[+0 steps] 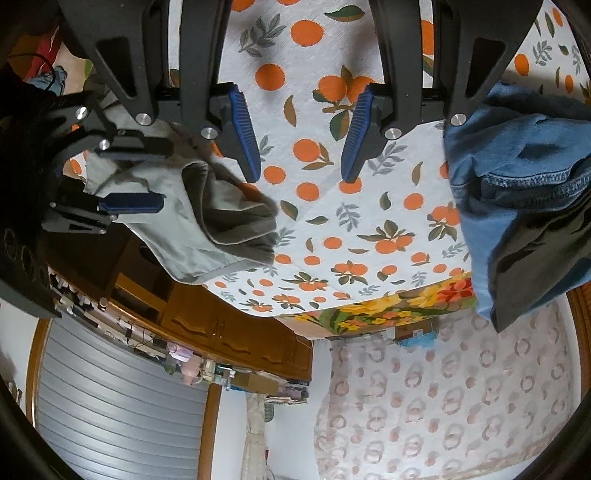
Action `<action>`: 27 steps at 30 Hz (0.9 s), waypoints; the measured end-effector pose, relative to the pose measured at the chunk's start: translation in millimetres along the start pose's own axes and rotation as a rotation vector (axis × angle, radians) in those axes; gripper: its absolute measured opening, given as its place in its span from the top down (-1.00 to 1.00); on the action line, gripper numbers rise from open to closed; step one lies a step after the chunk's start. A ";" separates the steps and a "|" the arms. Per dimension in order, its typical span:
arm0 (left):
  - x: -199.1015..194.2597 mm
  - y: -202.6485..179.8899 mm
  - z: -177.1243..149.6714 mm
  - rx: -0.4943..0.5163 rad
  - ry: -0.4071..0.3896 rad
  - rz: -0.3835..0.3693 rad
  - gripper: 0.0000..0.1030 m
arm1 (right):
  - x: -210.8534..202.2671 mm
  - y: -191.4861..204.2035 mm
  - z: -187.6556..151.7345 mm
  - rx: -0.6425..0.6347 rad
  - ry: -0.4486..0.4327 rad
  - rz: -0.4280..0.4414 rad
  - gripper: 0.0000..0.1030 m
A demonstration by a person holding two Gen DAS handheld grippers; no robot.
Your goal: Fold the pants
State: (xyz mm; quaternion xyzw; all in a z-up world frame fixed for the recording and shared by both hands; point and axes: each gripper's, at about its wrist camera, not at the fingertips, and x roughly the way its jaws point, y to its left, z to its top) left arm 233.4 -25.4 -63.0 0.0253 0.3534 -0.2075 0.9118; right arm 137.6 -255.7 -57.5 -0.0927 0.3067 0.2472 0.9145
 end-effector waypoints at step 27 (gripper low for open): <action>91.6 -28.7 63.6 0.077 0.119 -0.143 0.10 | -6.3 -96.1 55.2 0.071 -0.020 -0.181 0.93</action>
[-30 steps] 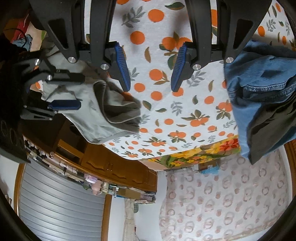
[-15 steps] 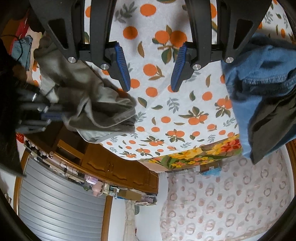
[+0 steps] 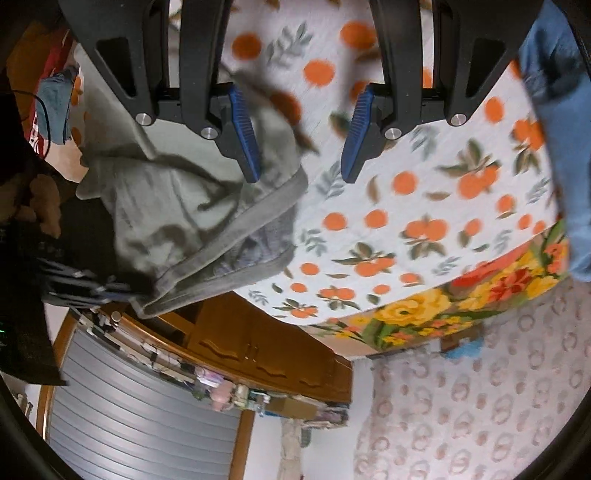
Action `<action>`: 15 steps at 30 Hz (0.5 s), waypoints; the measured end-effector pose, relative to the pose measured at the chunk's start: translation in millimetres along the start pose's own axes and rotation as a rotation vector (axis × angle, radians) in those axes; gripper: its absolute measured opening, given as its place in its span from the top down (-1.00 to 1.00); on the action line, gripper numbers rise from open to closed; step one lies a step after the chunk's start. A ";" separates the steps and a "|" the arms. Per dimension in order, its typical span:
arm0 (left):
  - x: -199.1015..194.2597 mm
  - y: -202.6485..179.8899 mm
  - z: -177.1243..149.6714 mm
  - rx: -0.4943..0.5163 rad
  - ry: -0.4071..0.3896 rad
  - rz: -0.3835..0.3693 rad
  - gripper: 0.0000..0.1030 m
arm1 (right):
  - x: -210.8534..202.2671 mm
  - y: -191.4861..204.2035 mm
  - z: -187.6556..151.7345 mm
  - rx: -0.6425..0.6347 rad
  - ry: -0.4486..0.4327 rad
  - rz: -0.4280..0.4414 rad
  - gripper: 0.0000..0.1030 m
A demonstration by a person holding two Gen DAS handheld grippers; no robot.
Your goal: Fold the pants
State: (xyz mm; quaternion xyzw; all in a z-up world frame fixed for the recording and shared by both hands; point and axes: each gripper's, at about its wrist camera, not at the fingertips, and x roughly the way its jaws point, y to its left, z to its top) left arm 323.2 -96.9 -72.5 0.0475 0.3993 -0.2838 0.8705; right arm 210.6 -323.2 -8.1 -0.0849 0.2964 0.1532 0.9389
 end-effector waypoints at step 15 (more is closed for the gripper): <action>9.0 -7.4 13.7 0.037 0.004 -0.055 0.76 | 39.4 -14.8 2.3 0.063 0.050 0.074 0.79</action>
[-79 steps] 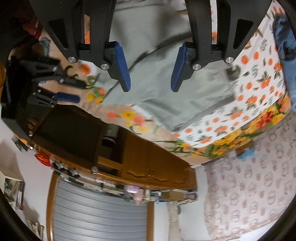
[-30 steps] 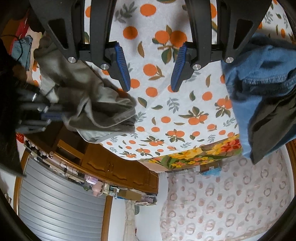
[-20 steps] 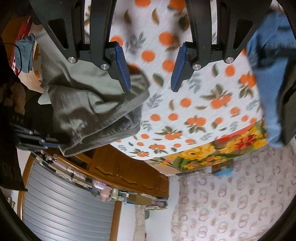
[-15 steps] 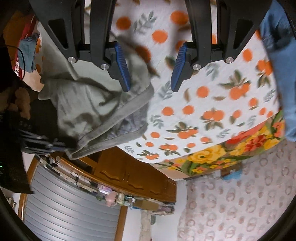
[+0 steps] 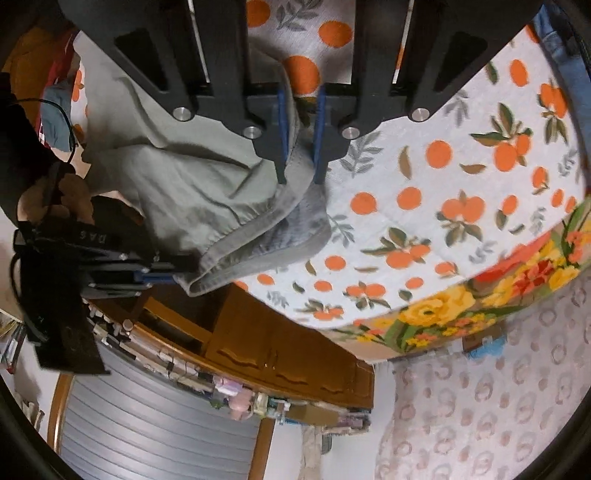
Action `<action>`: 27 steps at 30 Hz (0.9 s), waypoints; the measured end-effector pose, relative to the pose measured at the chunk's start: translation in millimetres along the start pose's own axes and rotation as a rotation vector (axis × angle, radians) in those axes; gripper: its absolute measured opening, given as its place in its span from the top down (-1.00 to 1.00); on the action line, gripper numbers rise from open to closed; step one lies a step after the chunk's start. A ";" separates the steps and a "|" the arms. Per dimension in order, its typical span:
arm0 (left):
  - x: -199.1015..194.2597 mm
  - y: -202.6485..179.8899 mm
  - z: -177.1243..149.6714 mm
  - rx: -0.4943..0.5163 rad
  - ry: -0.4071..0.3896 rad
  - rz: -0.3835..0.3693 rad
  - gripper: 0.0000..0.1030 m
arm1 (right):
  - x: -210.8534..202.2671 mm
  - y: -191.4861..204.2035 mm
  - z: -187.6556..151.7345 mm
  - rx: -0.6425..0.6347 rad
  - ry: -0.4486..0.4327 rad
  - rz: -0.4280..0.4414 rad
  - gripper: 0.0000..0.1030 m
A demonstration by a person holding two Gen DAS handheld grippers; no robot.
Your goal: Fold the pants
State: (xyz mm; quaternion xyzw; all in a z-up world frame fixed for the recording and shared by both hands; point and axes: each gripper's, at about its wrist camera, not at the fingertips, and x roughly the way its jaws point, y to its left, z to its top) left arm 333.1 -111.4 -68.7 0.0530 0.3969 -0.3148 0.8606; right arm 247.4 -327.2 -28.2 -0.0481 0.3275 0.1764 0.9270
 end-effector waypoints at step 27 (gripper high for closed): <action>31.0 26.0 46.4 -0.022 -0.035 0.089 0.11 | 21.7 -52.1 19.4 0.099 0.037 -0.127 0.65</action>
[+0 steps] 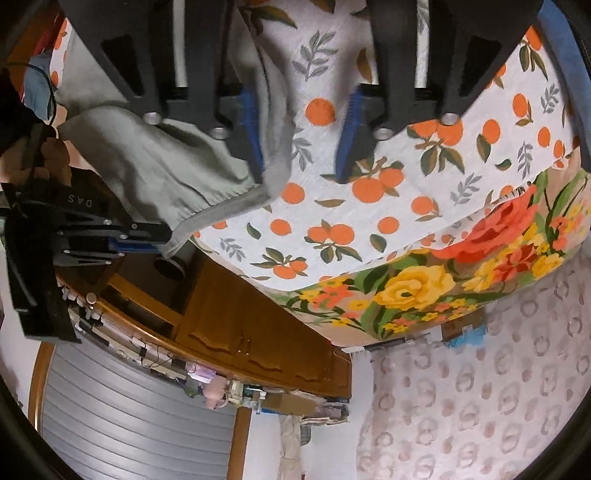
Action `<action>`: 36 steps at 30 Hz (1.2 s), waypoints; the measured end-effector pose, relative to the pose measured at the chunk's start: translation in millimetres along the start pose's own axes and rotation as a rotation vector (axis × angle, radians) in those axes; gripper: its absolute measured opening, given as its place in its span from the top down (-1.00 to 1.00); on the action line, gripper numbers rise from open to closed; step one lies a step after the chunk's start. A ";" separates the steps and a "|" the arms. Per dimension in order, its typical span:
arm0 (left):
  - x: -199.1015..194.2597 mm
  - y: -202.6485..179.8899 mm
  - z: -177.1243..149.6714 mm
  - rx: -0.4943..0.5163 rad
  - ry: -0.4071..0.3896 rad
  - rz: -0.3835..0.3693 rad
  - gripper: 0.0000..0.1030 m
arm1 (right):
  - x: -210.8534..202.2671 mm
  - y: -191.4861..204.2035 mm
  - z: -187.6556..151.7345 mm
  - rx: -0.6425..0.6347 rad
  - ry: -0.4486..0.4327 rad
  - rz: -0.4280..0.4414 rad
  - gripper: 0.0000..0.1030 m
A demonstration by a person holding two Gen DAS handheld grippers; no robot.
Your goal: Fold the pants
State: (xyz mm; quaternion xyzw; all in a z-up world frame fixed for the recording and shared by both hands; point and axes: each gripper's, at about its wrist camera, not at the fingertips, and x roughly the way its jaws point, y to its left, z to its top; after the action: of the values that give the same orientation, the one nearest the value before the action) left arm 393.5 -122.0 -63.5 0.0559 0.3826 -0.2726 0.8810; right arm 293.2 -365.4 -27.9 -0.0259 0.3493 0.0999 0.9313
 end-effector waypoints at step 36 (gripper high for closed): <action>-107.6 -118.6 -128.0 -0.005 -0.055 -0.058 0.06 | -106.9 13.6 -131.8 -0.017 -0.038 0.068 0.14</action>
State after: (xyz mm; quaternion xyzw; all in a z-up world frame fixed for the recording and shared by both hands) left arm 189.0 -135.8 -64.3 0.0349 0.3605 -0.2986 0.8830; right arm 126.7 -385.7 -56.9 -0.0198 0.3316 0.1350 0.9335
